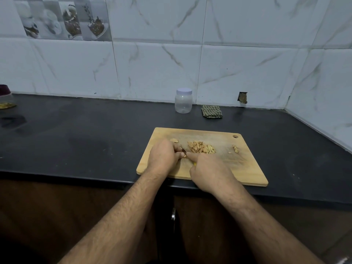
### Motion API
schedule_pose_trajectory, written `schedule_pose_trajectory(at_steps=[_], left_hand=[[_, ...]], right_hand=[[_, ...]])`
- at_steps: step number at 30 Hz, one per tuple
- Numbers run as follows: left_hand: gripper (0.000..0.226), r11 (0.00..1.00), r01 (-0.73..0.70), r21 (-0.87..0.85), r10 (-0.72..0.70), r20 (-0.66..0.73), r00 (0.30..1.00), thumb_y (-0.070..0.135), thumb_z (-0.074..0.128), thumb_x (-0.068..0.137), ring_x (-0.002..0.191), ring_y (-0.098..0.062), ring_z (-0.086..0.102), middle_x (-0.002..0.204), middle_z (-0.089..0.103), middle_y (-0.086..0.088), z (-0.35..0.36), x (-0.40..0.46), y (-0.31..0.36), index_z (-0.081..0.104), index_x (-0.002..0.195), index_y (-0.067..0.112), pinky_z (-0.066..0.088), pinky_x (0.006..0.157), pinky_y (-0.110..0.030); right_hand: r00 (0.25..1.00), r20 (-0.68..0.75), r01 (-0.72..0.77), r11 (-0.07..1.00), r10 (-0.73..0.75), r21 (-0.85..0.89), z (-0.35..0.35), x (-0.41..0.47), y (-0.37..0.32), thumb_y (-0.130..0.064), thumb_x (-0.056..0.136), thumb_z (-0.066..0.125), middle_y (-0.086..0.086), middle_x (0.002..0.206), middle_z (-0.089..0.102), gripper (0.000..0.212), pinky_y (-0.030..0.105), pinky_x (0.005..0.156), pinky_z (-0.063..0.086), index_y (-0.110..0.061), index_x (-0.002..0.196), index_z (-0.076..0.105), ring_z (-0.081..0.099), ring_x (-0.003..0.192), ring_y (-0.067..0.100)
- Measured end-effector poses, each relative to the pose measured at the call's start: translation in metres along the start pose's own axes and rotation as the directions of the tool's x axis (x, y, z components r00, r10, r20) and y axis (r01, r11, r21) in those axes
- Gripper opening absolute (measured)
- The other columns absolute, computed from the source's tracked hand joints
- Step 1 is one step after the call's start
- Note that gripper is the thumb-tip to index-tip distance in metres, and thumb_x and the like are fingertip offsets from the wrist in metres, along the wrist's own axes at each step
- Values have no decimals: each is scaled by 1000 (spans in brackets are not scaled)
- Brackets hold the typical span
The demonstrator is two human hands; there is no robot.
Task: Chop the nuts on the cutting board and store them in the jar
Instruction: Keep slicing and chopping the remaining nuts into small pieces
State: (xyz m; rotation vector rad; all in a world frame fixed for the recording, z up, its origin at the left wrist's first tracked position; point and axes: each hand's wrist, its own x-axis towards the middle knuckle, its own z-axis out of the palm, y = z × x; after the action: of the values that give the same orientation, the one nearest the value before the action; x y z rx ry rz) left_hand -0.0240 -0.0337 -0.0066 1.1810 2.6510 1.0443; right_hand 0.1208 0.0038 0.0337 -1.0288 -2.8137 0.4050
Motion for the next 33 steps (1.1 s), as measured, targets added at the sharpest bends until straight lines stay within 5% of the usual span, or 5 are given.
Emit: schedule_pose_trajectory(at_steps=[13, 28, 33], left_hand=[[13, 999, 1, 32, 0, -26, 1000, 33, 70, 89, 95, -11, 64, 100, 74, 11, 2, 0, -1, 78, 98, 29, 51, 82, -30], [20, 999, 46, 25, -45, -14, 999, 31, 68, 91, 105, -11, 62, 117, 70, 12, 1, -2, 2, 75, 110, 29, 48, 86, -28], [19, 993, 94, -71, -98, -59, 993, 31, 75, 86, 88, -8, 57, 92, 66, 11, 2, -4, 2, 72, 104, 27, 41, 75, -24]], right_hand=[[999, 33, 20, 994, -17, -110, -4, -6, -6, -7, 92, 45, 4, 126, 62, 69, 33, 80, 50, -40, 152, 31, 59, 110, 23], [999, -24, -23, 1000, 24, 13, -2, -14, 10, -12, 94, 46, 0, 135, 59, 65, 32, 84, 52, -41, 151, 34, 59, 113, 20], [1000, -28, 2, 1000, -1, 27, -3, -8, 4, -11, 93, 44, -2, 140, 57, 65, 32, 91, 49, -41, 149, 36, 55, 121, 20]])
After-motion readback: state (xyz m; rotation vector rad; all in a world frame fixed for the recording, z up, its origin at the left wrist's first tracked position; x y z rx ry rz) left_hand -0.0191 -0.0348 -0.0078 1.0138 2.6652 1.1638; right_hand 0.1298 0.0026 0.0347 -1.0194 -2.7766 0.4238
